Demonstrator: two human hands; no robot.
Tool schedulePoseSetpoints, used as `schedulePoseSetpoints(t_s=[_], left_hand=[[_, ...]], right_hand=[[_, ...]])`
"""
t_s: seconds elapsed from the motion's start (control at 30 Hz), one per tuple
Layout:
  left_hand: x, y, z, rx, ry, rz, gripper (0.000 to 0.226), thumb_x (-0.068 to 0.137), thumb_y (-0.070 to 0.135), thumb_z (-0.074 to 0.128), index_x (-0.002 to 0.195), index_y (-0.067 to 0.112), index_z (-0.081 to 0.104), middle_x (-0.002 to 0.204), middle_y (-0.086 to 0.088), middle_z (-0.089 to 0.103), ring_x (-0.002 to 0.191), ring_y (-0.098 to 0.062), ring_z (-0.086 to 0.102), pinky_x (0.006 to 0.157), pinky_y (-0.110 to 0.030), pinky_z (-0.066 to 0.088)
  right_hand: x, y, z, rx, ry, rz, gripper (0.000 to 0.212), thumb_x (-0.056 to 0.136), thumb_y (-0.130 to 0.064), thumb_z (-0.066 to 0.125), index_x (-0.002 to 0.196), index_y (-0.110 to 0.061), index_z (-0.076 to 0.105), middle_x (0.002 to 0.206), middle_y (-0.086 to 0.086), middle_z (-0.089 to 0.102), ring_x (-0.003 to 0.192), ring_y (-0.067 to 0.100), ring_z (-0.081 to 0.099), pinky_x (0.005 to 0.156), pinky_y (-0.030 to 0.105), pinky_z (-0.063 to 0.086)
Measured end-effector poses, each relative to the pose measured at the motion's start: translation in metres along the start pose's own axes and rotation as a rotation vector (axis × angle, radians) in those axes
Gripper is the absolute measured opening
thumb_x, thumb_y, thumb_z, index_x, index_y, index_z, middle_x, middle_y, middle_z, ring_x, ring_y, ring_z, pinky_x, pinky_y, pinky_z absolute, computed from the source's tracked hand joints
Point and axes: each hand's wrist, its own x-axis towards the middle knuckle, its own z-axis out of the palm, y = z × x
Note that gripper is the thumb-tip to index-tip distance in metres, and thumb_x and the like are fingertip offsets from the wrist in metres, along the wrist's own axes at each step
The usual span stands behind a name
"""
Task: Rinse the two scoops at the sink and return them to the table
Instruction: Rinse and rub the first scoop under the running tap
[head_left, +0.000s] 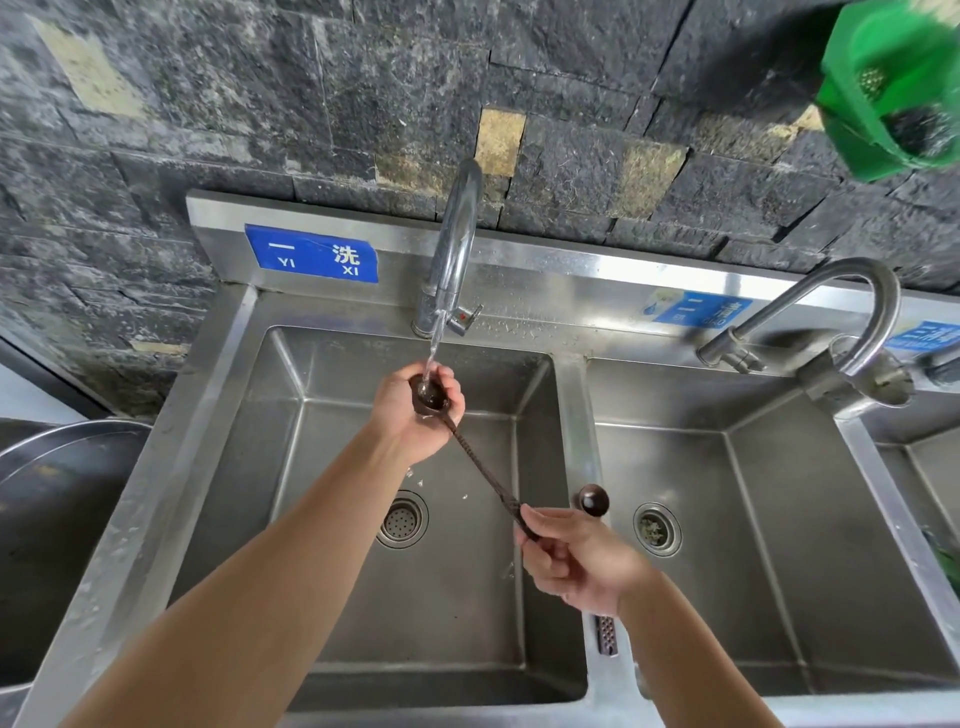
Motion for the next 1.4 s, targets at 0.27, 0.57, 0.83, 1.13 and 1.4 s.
schedulePoseSetpoints(t_s=[0.27, 0.57, 0.83, 1.13, 1.4], left_hand=[[-0.003, -0.002, 0.009, 0.011, -0.021, -0.02, 0.035, 0.091, 0.018, 0.048, 0.058, 0.012, 0.058, 0.061, -0.001, 0.058, 0.051, -0.014, 0.054, 0.05, -0.022, 0.045], [-0.001, 0.008, -0.003, 0.094, 0.089, -0.069, 0.03, 0.088, 0.016, 0.044, 0.06, 0.009, 0.053, 0.06, -0.004, 0.052, 0.053, -0.014, 0.046, 0.043, -0.019, 0.041], [0.005, 0.013, -0.012, -0.078, 0.162, -0.027, 0.021, 0.092, 0.012, 0.038, 0.078, 0.004, 0.051, 0.068, -0.006, 0.051, 0.05, -0.016, 0.048, 0.041, -0.017, 0.045], [0.018, 0.021, -0.021, -0.158, 0.224, -0.051, 0.023, 0.092, 0.008, 0.034, 0.076, 0.005, 0.05, 0.064, -0.008, 0.051, 0.052, -0.017, 0.048, 0.04, -0.018, 0.047], [0.026, 0.02, -0.025, -0.131, 0.265, -0.077, 0.021, 0.083, 0.006, 0.037, 0.069, 0.003, 0.051, 0.061, -0.011, 0.053, 0.05, -0.019, 0.049, 0.043, -0.019, 0.046]], right_hand=[[0.014, 0.005, 0.014, -0.724, 0.637, -0.372, 0.025, 0.097, -0.025, 0.055, 0.079, -0.017, 0.069, 0.073, -0.001, 0.076, 0.046, 0.014, 0.053, 0.048, 0.031, 0.049], [0.023, -0.016, 0.027, -0.689, 0.23, 0.068, 0.052, 0.098, -0.055, 0.039, 0.102, -0.015, 0.072, 0.095, 0.004, 0.079, 0.081, 0.021, 0.072, 0.068, 0.03, 0.055], [0.065, -0.111, 0.042, -0.627, 0.468, -0.198, 0.033, 0.098, -0.049, 0.046, 0.106, -0.023, 0.065, 0.102, -0.002, 0.075, 0.091, 0.019, 0.074, 0.081, 0.04, 0.061], [0.148, -0.176, 0.076, -0.701, 0.597, -0.228, 0.069, 0.089, -0.028, 0.055, 0.152, -0.018, 0.03, 0.146, 0.005, 0.047, 0.106, 0.017, 0.06, 0.107, 0.043, 0.046], [0.179, -0.184, 0.087, -0.606, 0.627, -0.252, 0.016, 0.091, -0.018, 0.05, 0.078, -0.025, 0.059, 0.082, 0.001, 0.057, 0.082, 0.019, 0.053, 0.096, 0.042, 0.051]])
